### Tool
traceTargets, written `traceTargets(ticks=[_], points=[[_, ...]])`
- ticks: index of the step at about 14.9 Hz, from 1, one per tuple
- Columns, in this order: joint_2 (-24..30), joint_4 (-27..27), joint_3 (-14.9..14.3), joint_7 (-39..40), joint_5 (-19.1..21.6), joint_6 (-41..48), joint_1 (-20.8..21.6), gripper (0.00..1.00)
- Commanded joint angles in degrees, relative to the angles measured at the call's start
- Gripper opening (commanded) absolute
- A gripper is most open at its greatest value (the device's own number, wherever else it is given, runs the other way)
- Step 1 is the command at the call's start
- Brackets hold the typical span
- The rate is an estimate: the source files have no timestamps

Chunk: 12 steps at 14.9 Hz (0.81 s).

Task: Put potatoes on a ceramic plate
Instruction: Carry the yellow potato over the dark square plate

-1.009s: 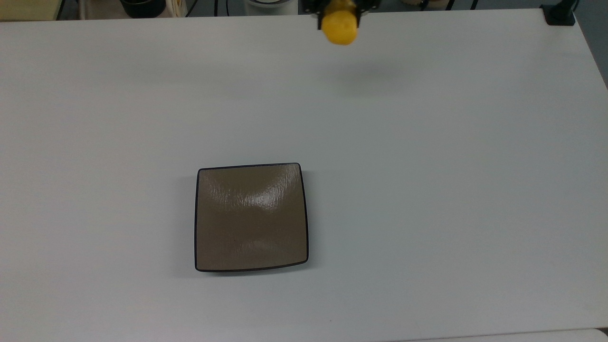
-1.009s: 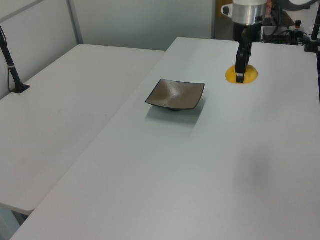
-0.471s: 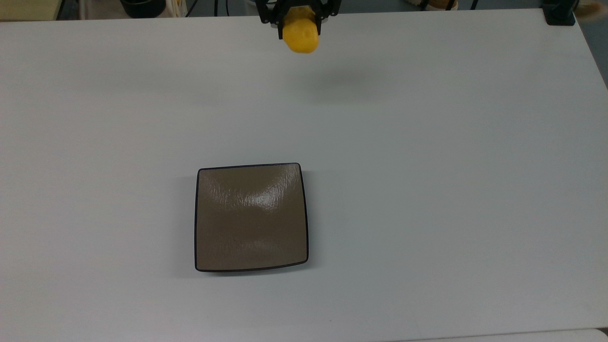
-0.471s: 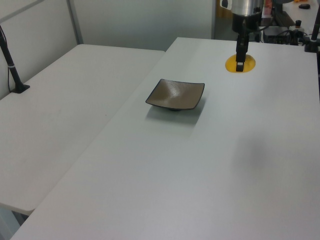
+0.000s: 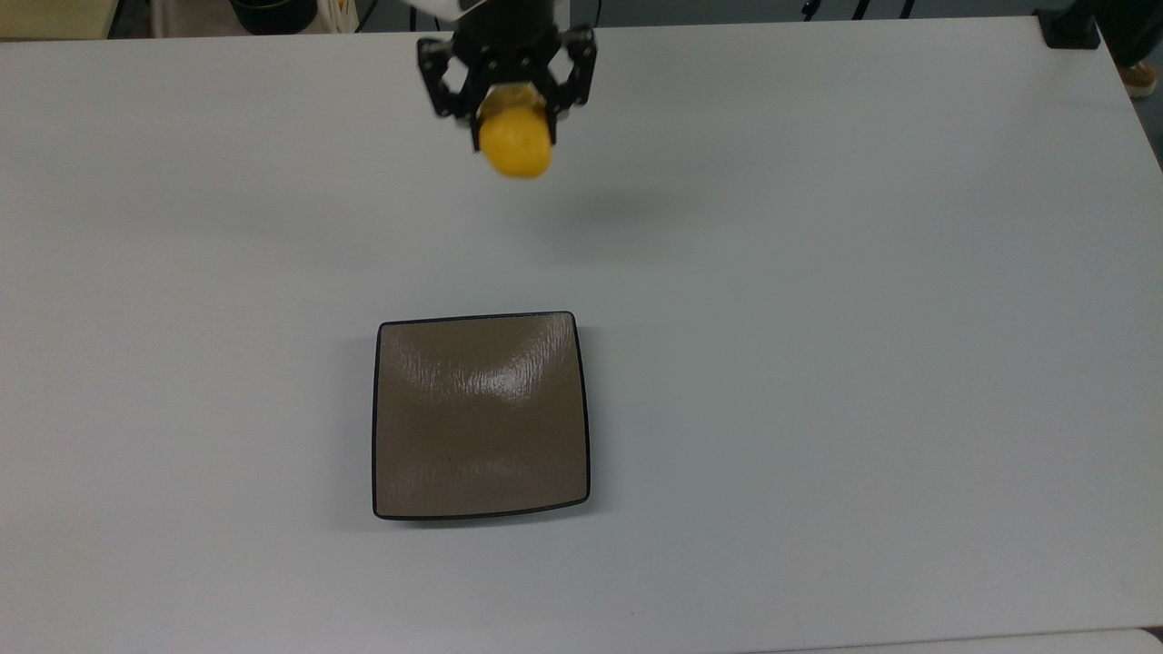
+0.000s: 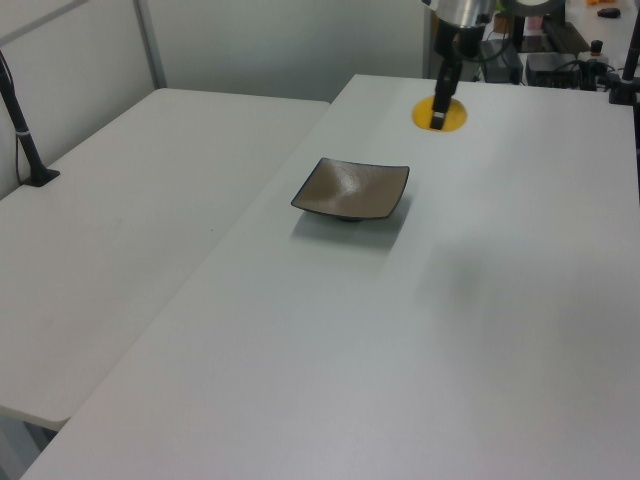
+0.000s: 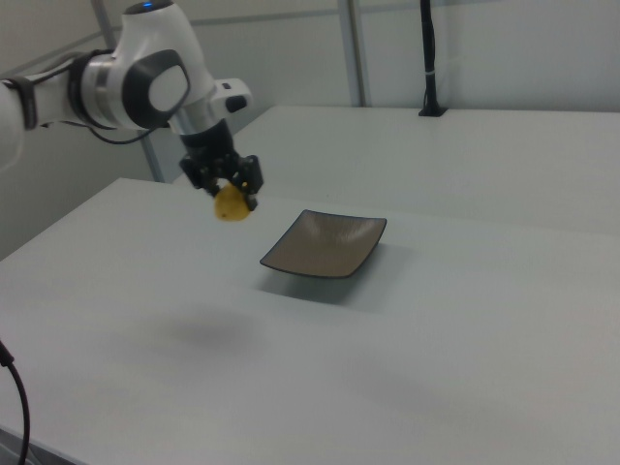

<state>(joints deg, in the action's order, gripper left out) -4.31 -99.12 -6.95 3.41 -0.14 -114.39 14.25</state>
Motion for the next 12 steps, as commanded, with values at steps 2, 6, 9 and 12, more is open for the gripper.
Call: traceTargets(ticks=[2,6,9,12], points=[[-9.39,5.70,-0.61,0.64,1.10,-10.91,-1.93,0.05],[-15.97,7.36,-0.61,-0.42,1.19,-21.91,-3.00,0.05],[-20.99,8.25,-0.52,-0.69,1.28,-28.41,-3.00,0.05],[-24.33,8.25,-0.52,-1.12,3.38,-34.21,-2.82,0.05]])
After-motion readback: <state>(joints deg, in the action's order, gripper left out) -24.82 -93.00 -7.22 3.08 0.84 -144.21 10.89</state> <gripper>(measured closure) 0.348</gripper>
